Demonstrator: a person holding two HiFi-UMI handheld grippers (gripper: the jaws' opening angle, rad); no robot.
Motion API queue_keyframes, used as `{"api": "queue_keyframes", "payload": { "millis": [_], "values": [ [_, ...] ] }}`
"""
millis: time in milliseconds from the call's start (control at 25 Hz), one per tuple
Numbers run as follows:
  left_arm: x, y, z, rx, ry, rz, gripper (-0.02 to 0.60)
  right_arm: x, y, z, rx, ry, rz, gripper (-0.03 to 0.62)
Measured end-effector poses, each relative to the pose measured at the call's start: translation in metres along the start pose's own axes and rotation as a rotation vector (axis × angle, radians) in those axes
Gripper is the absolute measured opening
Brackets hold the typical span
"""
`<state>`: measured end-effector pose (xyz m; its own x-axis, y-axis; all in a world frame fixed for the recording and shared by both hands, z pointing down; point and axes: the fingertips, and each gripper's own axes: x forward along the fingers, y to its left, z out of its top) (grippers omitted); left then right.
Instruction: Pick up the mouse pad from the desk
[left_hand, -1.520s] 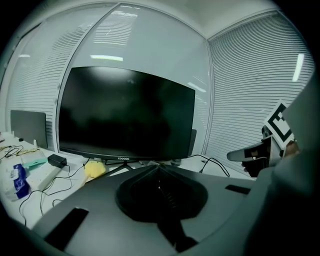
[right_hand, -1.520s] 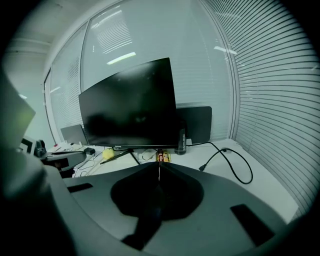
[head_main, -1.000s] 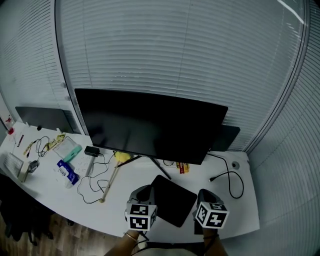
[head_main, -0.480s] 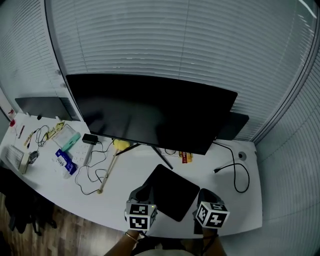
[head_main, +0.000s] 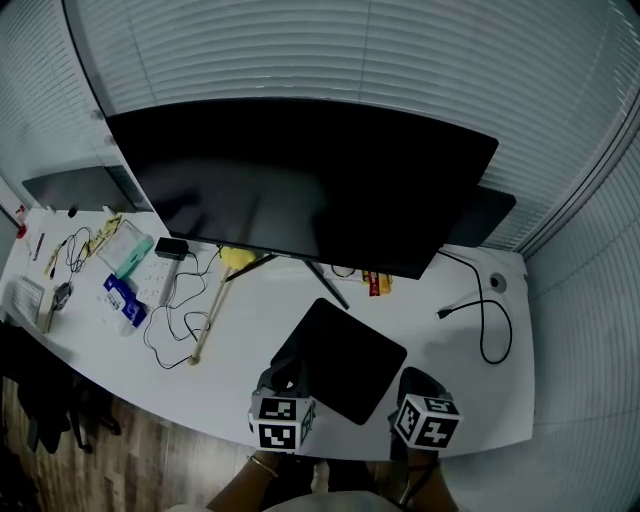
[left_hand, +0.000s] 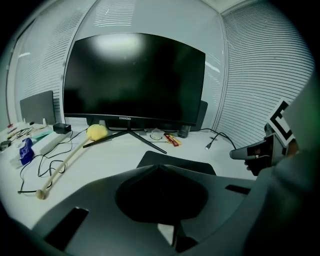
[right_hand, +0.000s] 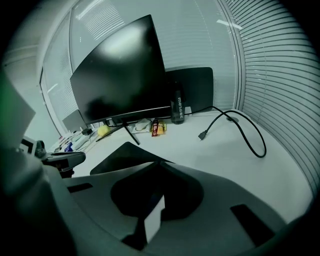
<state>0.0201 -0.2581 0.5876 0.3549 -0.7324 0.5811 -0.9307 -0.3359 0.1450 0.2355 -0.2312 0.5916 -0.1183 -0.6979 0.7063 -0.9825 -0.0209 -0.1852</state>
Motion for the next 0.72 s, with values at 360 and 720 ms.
{"api": "queue_keyframes", "payload": {
  "millis": [360,720],
  "values": [
    [0.006,0.009,0.0,0.002,0.017,0.016,0.018,0.004,-0.006,-0.003,0.009,0.011,-0.01,0.034],
    [0.012,0.019,0.001,0.006,0.026,0.018,0.02,0.012,-0.012,-0.006,0.016,0.026,-0.026,0.034]
  ]
}}
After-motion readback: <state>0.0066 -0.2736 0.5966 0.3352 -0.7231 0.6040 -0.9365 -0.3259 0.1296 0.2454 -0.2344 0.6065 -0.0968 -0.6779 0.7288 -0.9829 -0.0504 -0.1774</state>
